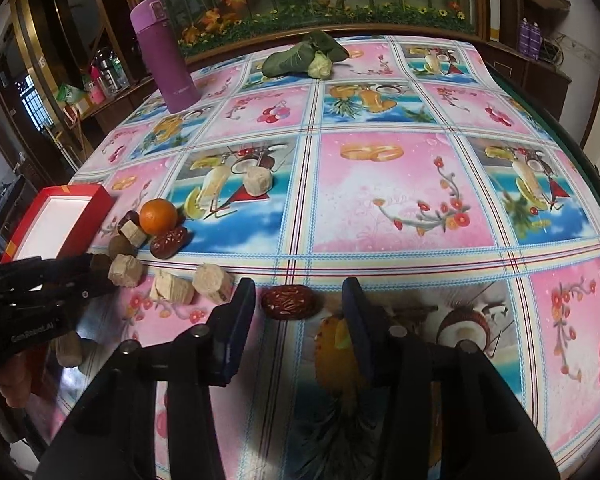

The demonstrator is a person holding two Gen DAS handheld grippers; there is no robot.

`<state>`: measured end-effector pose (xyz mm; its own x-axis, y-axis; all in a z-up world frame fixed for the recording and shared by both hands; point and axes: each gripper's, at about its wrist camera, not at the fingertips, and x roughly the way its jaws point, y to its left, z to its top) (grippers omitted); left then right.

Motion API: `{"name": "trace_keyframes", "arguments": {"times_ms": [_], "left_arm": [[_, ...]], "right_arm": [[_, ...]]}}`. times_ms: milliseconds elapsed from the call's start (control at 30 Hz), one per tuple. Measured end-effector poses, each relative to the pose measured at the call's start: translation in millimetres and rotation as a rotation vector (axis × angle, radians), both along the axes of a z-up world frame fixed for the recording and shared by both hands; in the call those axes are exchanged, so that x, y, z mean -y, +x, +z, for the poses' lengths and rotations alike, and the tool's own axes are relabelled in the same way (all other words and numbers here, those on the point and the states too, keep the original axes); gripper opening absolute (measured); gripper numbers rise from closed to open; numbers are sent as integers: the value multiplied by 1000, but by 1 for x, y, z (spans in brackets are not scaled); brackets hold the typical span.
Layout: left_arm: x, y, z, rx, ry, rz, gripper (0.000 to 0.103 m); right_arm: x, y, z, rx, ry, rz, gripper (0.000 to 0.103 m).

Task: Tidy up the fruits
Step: 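Grasp a red date with the right tool while the left tool grasps a brown kiwi, then carry the date into the tray with the right tool while the left tool releases the kiwi there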

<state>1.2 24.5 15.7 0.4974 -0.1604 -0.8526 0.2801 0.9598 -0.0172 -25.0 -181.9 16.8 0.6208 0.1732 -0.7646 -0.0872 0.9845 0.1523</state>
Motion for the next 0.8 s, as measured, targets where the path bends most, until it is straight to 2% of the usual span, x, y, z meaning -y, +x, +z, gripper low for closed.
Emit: {"name": "trace_keyframes", "arguments": {"times_ms": [67,133,200,267,533,667,800], "left_arm": [[0,1,0,3,-6,1,37],[2,1,0,12,-7,-2,31],[4,-1,0,17,-10,-12,25],[5,-1,0,18,-15,-15,25],[-4,-10,12,46,-61,7,25],[-17,-25,31,102,-66,41,25],[-40,-43,49,169,-58,88,25]], "right_arm": [[-3,0,0,5,-26,7,47],[-7,-1,0,10,-54,13,45],[-9,-2,-1,15,-87,11,41],[-6,-2,-1,15,-89,-4,30],[2,-5,1,24,-64,-34,30],[8,-7,6,47,-39,-61,30],[8,-14,17,109,-6,-65,30]]}}
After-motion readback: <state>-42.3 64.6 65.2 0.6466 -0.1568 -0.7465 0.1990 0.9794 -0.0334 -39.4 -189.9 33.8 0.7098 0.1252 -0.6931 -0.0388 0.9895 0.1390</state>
